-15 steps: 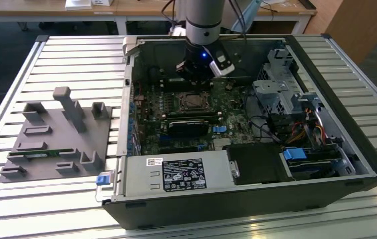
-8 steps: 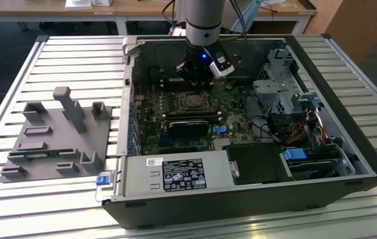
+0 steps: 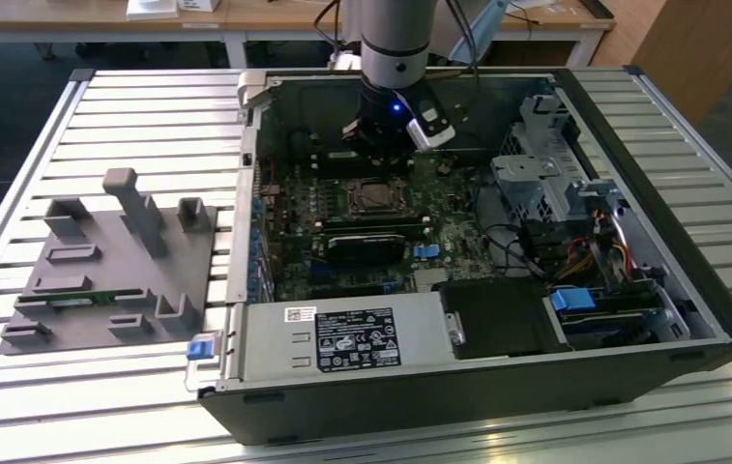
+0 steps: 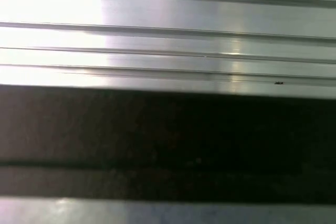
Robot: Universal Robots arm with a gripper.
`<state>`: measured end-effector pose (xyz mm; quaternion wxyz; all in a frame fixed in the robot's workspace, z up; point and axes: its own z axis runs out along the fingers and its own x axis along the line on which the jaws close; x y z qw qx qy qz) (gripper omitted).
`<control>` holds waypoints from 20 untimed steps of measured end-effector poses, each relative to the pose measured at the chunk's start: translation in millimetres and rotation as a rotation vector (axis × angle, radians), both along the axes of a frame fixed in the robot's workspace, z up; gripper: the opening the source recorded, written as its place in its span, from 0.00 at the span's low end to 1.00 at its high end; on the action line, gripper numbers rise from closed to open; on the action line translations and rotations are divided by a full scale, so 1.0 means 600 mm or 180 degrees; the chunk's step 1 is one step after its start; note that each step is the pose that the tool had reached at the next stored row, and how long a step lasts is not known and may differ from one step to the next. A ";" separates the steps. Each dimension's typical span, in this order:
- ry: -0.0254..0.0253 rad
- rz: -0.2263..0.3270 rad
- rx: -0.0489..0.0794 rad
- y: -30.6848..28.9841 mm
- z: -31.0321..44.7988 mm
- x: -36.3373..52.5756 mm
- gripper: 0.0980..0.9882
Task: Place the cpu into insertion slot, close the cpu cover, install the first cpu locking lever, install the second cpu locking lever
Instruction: 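Install the first cpu locking lever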
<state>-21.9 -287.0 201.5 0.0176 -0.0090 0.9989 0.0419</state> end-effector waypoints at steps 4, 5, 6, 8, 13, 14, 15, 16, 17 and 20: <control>0.0000 0.0000 -0.0028 0.0004 0.000 0.000 0.01; 0.0000 0.0000 -0.0035 0.0007 -0.001 0.000 0.01; 0.0000 0.0000 -0.0040 0.0009 -0.001 0.000 0.01; 0.0000 0.0000 -0.0051 0.0016 -0.001 0.000 0.01; 0.0001 0.0000 -0.0069 0.0033 -0.002 0.000 0.01; 0.0000 0.0000 -0.0072 0.0038 -0.002 0.000 0.01; 0.0001 0.0000 -0.0074 0.0041 -0.003 0.000 0.01; 0.0001 0.0000 -0.0076 0.0043 -0.003 0.000 0.01; 0.0000 0.0000 -0.0076 0.0045 -0.003 0.000 0.01; 0.0000 0.0000 -0.0076 0.0048 -0.003 0.000 0.01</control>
